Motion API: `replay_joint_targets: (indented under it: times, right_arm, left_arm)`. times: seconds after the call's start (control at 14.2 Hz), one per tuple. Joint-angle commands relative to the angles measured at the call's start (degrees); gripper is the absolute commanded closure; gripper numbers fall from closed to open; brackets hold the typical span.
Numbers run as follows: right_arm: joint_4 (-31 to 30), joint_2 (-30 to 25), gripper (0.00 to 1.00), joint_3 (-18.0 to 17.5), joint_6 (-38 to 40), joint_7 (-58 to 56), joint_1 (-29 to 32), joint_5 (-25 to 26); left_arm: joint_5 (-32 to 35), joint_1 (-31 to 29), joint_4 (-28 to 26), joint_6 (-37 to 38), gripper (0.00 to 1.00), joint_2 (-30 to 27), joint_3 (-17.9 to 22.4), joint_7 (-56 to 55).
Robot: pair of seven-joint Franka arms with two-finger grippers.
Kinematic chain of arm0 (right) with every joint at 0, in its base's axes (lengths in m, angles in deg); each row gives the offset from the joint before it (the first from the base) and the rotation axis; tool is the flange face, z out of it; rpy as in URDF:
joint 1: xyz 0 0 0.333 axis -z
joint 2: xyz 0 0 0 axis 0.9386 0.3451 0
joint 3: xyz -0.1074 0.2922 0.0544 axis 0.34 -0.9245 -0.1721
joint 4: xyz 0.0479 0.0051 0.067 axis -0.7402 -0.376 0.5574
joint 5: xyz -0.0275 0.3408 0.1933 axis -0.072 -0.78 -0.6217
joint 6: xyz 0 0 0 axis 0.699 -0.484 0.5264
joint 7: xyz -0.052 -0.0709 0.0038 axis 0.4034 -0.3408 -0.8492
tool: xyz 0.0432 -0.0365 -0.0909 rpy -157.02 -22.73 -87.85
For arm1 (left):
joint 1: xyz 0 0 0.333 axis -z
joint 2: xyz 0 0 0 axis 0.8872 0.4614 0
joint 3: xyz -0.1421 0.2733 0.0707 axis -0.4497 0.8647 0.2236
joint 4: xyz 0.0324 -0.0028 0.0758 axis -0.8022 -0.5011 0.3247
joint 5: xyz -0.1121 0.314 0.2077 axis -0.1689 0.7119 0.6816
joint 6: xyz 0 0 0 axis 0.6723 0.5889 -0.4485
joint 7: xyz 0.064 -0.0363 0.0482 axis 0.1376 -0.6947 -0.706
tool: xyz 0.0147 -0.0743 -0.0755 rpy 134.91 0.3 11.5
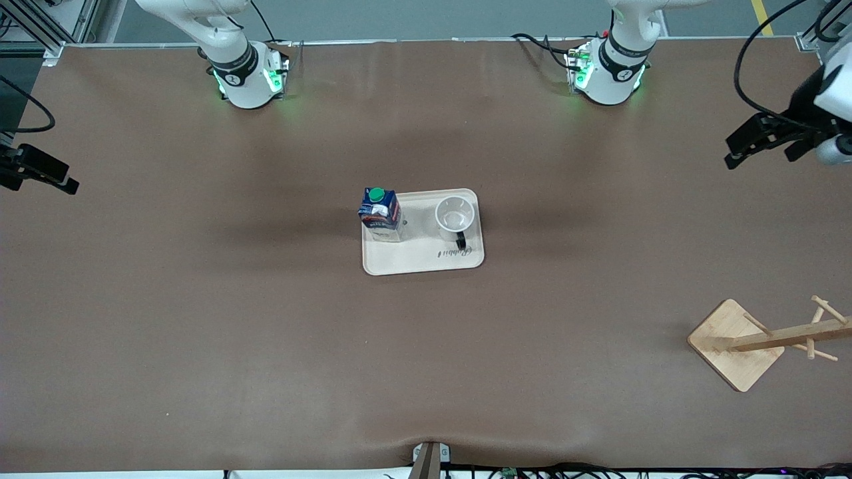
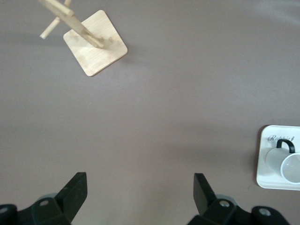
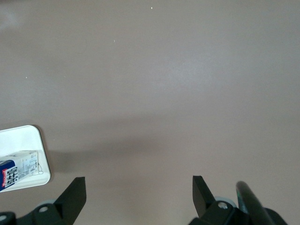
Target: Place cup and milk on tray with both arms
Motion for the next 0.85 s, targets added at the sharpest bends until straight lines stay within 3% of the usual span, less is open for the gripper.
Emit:
replay_joint_targets:
  times: [0.0,0.56,0.78]
  right_arm:
    - [1.5,0.4,0.00,0.3,0.9,0.9,0.0,-0.7]
    - [1.2,-0.1,0.00,0.5,3.0,1.0,0.3,0.0]
    - [1.1,-0.1,0.00,0.3,3.0,0.8,-0.1,4.7]
  left_arm:
    - [0.2,-0.1,1.0,1.6,0.00,-0.3,-0.4,0.3]
    - [0.3,0.0,6.8,5.2,0.00,2.4,-0.6,-0.3]
    - [1.0,0.1,7.1,5.2,0.00,2.9,-0.6,-0.5]
